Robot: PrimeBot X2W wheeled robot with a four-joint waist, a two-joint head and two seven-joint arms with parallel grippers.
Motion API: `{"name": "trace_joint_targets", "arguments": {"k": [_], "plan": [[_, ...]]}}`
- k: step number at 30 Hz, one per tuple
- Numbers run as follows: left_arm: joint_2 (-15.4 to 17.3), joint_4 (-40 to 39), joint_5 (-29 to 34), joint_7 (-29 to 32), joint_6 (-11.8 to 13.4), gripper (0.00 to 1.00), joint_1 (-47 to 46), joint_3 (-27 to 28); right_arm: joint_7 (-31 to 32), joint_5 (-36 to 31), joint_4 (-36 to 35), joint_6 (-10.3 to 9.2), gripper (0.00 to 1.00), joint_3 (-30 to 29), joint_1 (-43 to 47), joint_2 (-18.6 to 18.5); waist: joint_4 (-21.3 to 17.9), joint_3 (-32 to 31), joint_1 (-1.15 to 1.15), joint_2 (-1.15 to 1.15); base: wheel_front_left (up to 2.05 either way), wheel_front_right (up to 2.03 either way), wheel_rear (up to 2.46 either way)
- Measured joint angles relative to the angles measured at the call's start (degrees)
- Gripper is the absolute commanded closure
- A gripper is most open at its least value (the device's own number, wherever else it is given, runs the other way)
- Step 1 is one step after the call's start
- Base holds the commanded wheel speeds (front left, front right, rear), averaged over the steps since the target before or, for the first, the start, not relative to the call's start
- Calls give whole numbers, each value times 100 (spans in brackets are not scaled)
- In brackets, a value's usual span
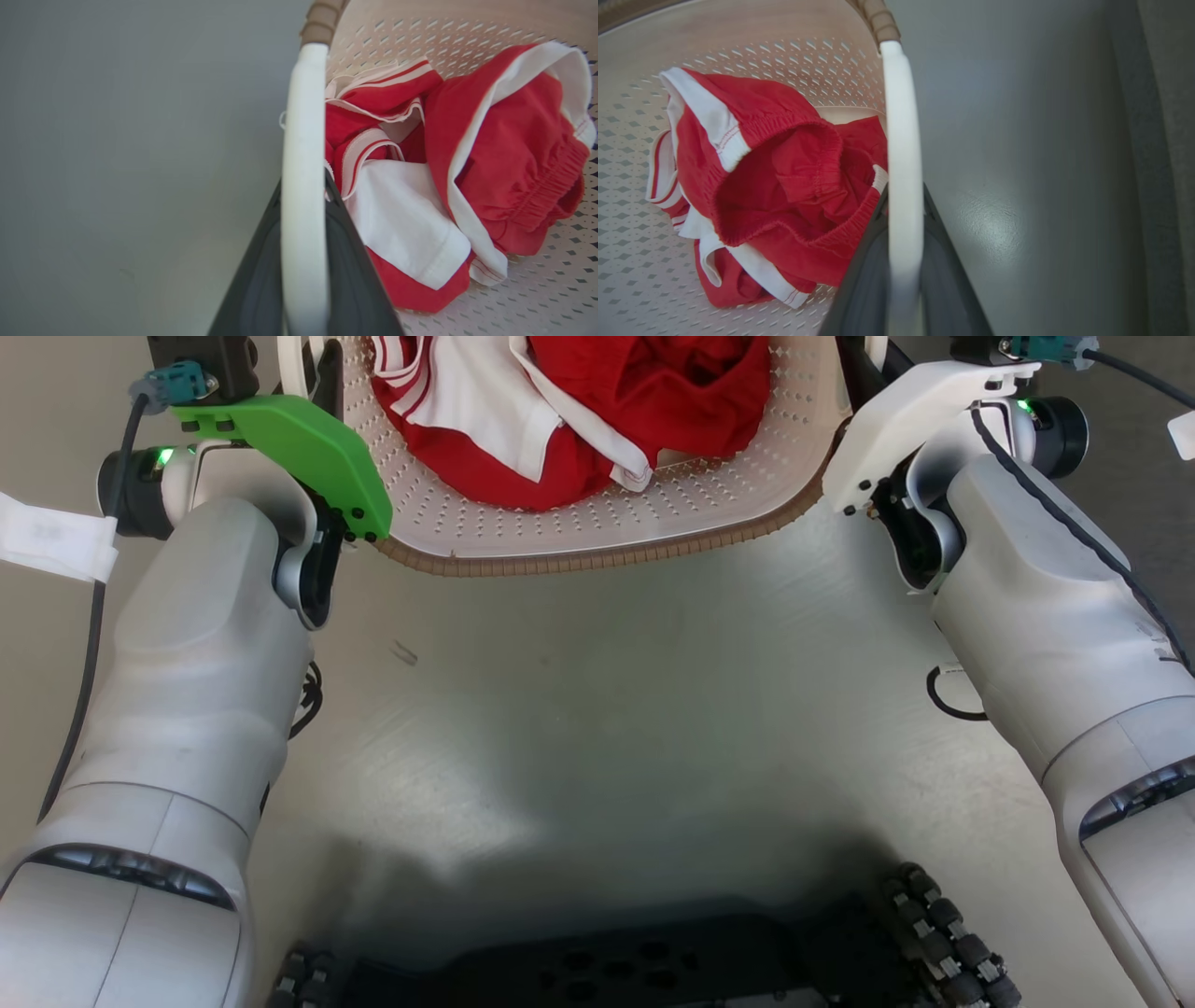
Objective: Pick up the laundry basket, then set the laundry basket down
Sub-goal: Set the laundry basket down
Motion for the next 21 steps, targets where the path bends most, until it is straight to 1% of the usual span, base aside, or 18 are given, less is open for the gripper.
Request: {"name": "trace_joint_targets", "arguments": {"k": [8, 16, 21], "plan": [[-31, 133, 35, -101, -1, 100, -26, -5, -78, -2, 94, 0, 100, 3, -95, 25, 59, 358, 0, 0, 0, 0, 0], [-31, 188, 51, -193, -35, 100, -134, -7, -196, -1, 144, 5, 100, -16, -204, 24, 75, 460, -1, 0, 0, 0, 0], [-42, 270, 52, -201, -62, 100, -217, -10, -208, -1, 189, 54, 100, -15, -247, 29, 76, 475, -1, 0, 0, 0, 0]]}}
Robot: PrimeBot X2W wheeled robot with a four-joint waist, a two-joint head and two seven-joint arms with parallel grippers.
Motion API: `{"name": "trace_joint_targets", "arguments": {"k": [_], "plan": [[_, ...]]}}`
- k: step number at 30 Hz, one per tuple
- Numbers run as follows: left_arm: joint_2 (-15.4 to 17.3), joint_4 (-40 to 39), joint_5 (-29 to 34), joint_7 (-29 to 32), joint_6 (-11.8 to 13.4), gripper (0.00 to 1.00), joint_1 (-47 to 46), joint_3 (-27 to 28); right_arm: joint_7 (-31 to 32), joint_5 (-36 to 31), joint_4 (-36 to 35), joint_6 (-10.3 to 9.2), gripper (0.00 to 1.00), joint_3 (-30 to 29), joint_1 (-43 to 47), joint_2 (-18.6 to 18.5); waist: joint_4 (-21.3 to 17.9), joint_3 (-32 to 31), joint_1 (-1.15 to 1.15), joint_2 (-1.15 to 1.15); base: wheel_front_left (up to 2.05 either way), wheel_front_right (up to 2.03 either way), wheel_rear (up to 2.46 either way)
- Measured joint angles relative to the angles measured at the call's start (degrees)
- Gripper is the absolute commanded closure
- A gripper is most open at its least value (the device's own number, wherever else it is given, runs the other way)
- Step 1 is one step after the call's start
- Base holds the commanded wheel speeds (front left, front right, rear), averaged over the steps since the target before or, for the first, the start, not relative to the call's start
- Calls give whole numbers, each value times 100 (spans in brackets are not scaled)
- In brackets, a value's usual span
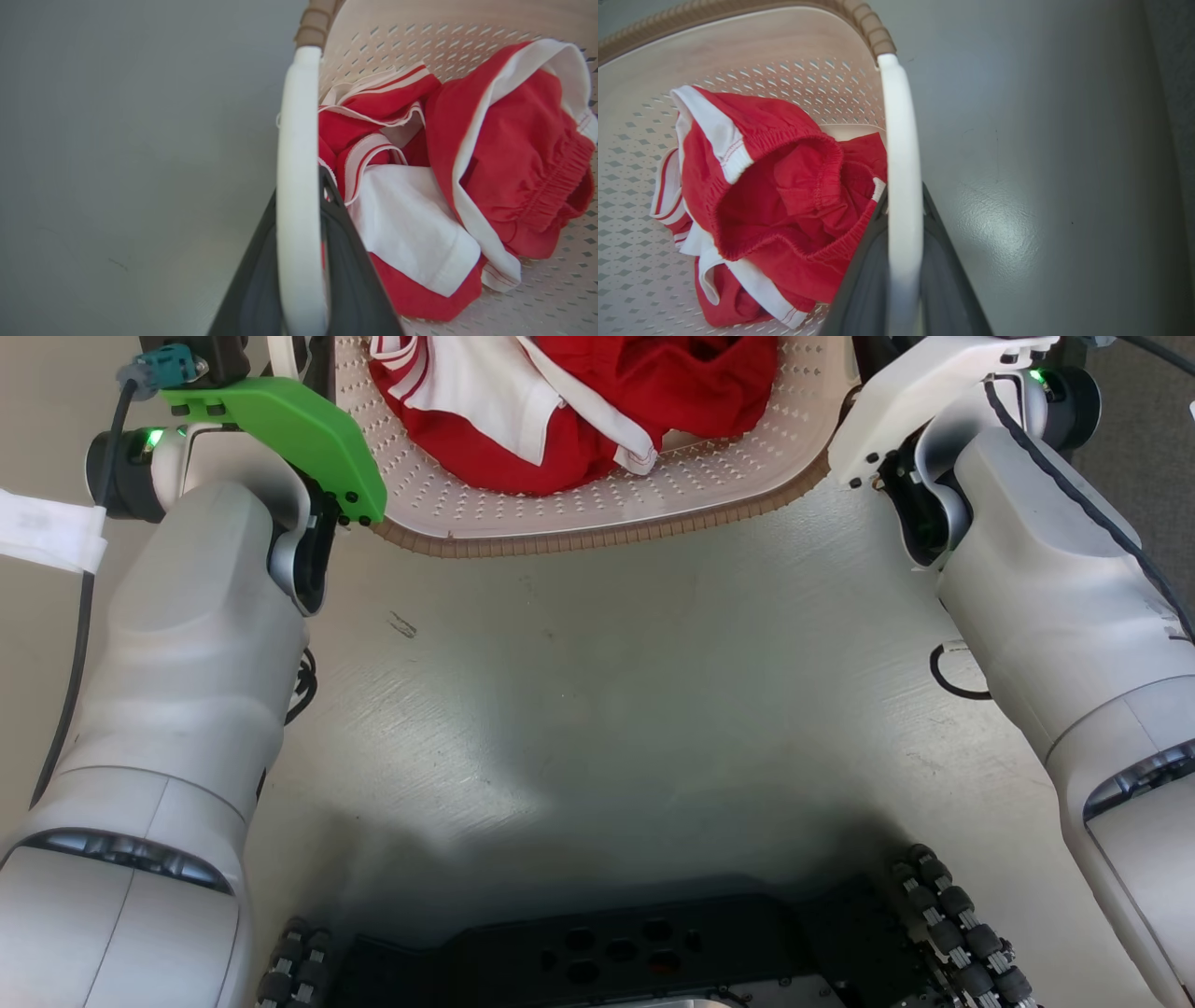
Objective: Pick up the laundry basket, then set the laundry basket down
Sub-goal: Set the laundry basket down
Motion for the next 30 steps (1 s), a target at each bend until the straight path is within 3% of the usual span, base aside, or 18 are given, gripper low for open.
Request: {"name": "trace_joint_targets", "arguments": {"k": [6, 7, 8, 9, 10, 30], "plan": [[-10, 63, 16, -42, -97, 100, -6, -5, -13, 1, 87, 92, 100, 19, -34, 22, -3, -21, 0, 0, 0, 0, 0], [-10, 66, 16, -42, -112, 100, -7, -4, -10, 2, 97, 123, 60, 27, -38, 22, -4, -26, 0, 0, 0, 0, 0], [-10, 69, 14, -42, -151, 78, -7, 2, 9, -1, 100, 162, 2, 58, -47, 16, -4, -30, 0, 0, 0, 0, 0], [-10, 73, 0, -42, -167, 21, -10, 15, 22, -1, 103, 168, 0, 59, -52, 8, -4, -35, 0, 0, 0, 0, 0], [1, 80, -2, -46, -188, 0, -14, 11, 34, -1, 134, 213, 0, 63, -52, -12, -3, -41, 0, 0, 0, 0, 0], [99, 246, -110, -107, -343, 0, 226, -32, 37, 148, 218, 423, 0, -7, 454, -125, 18, -710, 0, 0, 0, 0, 0]]}}
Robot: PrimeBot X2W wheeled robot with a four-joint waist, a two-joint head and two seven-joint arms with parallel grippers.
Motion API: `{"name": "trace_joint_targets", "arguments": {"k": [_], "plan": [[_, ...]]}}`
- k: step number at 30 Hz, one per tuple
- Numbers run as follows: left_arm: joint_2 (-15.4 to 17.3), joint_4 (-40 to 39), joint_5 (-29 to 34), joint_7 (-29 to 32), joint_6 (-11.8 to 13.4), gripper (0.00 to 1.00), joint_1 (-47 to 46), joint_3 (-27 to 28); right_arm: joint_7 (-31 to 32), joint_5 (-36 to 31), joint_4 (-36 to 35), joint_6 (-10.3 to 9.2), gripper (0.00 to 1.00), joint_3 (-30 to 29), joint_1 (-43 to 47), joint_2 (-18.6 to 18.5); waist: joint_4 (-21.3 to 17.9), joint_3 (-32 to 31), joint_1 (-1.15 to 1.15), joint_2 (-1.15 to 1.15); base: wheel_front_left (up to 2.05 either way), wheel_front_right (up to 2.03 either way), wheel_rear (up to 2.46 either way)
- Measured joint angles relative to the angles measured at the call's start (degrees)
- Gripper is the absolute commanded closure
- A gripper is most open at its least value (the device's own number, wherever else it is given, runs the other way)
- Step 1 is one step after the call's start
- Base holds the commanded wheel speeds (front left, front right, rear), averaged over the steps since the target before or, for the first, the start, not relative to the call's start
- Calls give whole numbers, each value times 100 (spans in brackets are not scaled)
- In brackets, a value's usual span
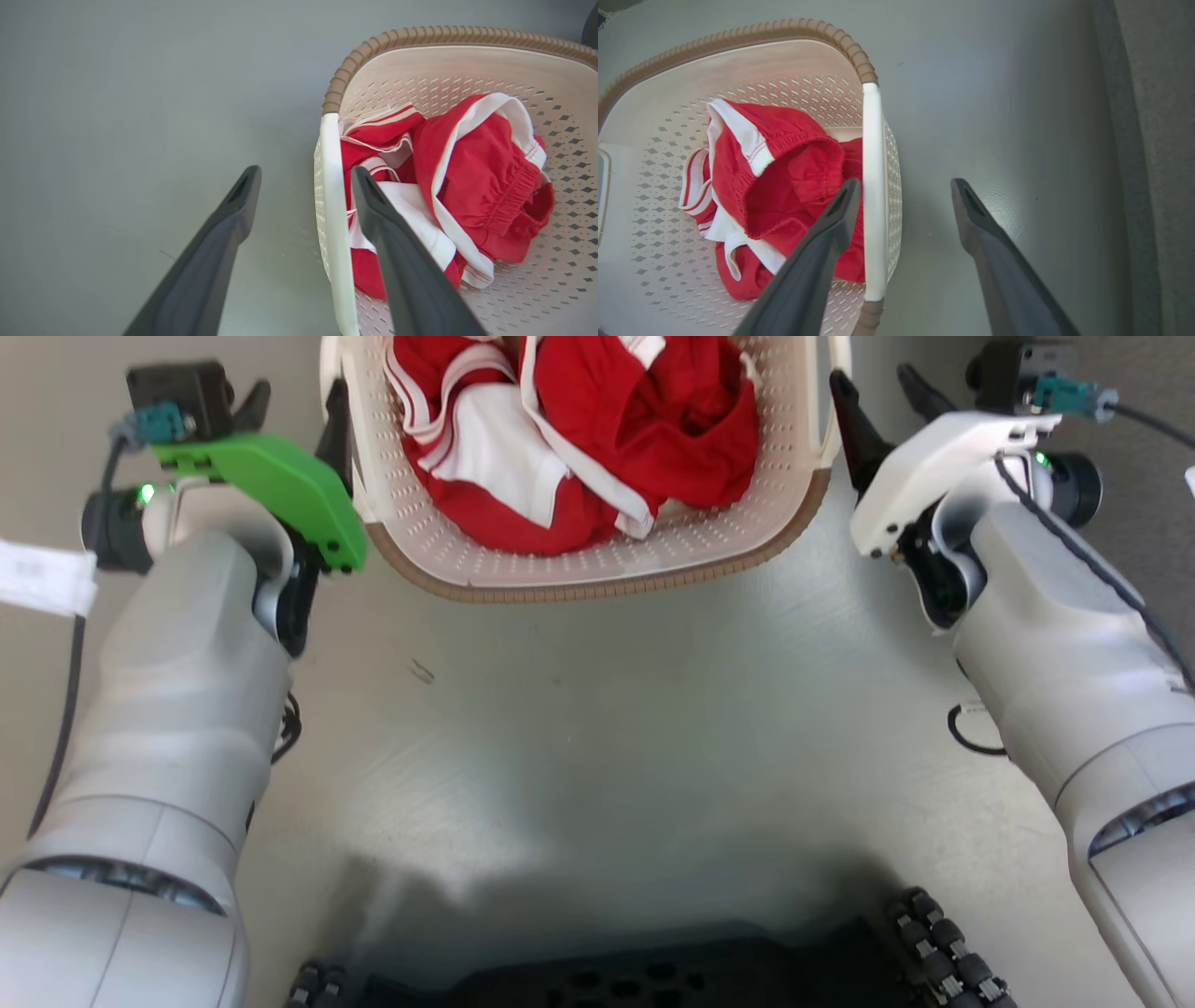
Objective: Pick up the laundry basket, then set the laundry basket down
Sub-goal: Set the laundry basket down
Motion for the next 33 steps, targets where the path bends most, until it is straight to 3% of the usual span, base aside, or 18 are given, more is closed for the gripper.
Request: {"name": "trace_joint_targets", "arguments": {"k": [12, 28, 33], "plan": [[68, -341, 59, -45, 3, 0, 494, 48, -9, 16, -675, 29, 0, -385, 396, -223, -18, -862, 0, 0, 0, 0, 0], [342, -1859, 573, -62, 412, 0, 1506, 424, -9, -365, -1788, -231, 0, -786, 1571, -241, -53, -2160, 0, 0, 0, 0, 0], [430, -2402, 747, -60, 675, 0, 1963, 675, -9, -539, -2235, -289, 0, -904, 1900, -225, -88, -2572, 0, 0, 0, 0, 0]]}}
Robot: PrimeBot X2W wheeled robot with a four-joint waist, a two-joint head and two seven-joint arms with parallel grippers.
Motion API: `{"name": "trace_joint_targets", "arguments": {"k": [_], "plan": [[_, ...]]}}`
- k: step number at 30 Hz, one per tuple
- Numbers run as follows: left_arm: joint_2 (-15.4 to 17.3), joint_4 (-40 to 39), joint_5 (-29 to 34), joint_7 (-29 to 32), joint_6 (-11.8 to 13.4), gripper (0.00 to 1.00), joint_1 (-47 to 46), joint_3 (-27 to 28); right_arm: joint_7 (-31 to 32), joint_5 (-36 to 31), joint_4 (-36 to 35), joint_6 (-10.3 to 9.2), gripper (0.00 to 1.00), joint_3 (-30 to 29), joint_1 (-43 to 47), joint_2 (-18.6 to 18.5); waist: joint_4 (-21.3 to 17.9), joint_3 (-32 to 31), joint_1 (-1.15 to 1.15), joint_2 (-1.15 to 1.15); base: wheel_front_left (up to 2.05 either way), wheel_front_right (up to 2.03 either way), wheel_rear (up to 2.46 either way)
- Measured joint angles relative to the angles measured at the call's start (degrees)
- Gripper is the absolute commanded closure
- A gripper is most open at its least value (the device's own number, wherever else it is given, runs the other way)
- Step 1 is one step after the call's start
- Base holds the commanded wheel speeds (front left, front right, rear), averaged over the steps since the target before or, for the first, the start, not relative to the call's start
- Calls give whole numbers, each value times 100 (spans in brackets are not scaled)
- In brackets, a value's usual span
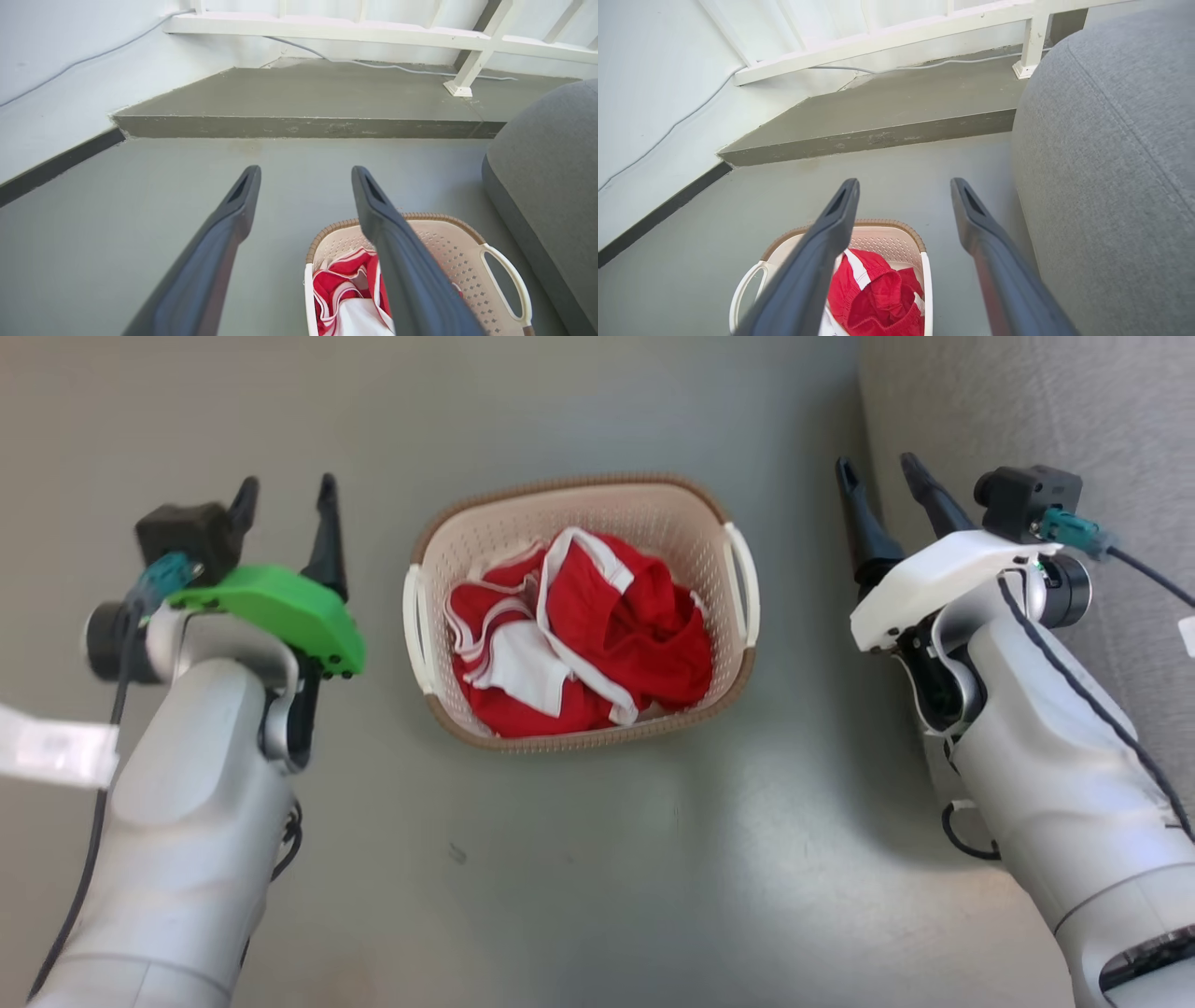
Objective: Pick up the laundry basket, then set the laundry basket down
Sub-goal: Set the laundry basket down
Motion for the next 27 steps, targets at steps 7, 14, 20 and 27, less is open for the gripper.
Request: {"name": "trace_joint_targets", "arguments": {"k": [7, 14, 20, 27], "plan": [[99, -905, 310, -1, 297, 0, 770, 323, 0, -312, -592, -163, 0, -133, 500, 21, -93, -576, 0, 0, 0, 0, 0], [62, -1577, 603, -1, 414, 0, 1703, 386, 0, -623, -1205, -372, 0, -325, 1209, -25, -160, -1242, 0, 0, 0, 0, 0], [59, -2076, 715, -1, 487, 0, 2449, 450, 0, -865, -1645, -573, 0, -448, 1889, -71, -171, -1824, 0, 0, 0, 0, 0], [56, -2486, 825, -1, 535, 0, 3189, 457, 0, -964, -1970, -682, 0, -456, 2545, -121, -149, -2378, 0, 0, 0, 0, 0]]}}
